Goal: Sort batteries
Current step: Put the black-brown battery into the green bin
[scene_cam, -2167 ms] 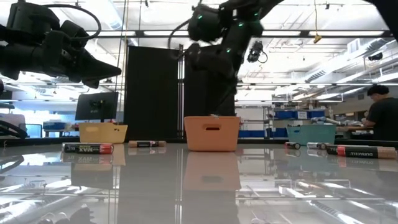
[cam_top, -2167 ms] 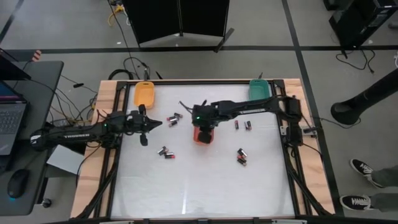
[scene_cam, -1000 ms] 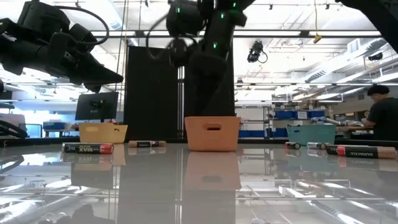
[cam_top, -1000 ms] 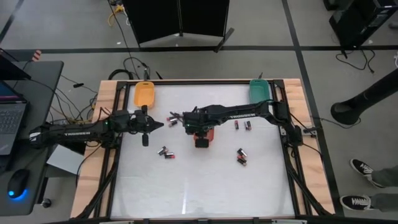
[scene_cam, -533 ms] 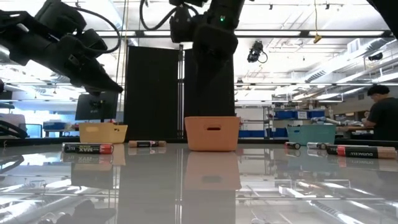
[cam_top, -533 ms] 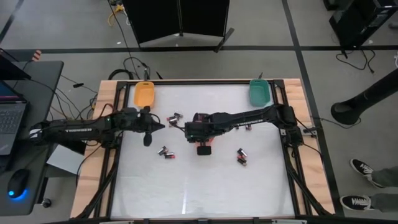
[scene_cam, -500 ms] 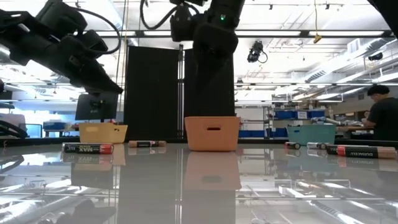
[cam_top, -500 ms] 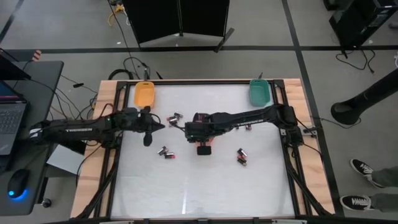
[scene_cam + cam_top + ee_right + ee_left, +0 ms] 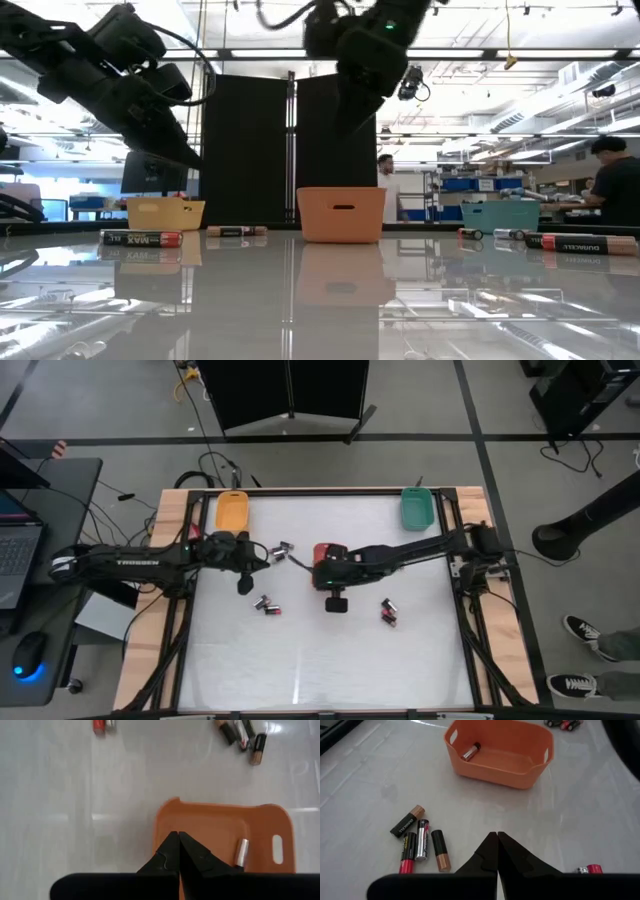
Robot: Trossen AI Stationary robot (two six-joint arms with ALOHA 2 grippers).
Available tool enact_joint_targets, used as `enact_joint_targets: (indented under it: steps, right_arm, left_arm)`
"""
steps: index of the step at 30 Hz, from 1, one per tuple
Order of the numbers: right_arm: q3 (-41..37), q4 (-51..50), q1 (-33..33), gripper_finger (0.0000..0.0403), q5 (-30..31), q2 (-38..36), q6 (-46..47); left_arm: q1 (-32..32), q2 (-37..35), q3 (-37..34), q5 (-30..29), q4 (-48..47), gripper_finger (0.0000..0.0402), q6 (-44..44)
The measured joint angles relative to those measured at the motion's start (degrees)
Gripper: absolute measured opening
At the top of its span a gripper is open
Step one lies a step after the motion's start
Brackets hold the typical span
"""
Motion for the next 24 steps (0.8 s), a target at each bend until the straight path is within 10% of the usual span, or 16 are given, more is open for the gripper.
enact_joint_targets:
  steps: [12,24]
  right_arm:
    - [-29.7,24.9,3.5,0.0006,8.9,-20.2,10.4]
    - [-36.7,25.5,7.4,0.0007,17.0,-26.0,17.7]
  left_arm:
    - [0.0,5.0,5.5,0.0,-6.3,0.0008,-0.2]
    - [0.0,13.4,5.6,-3.3,-5.4,0.0064,-3.6]
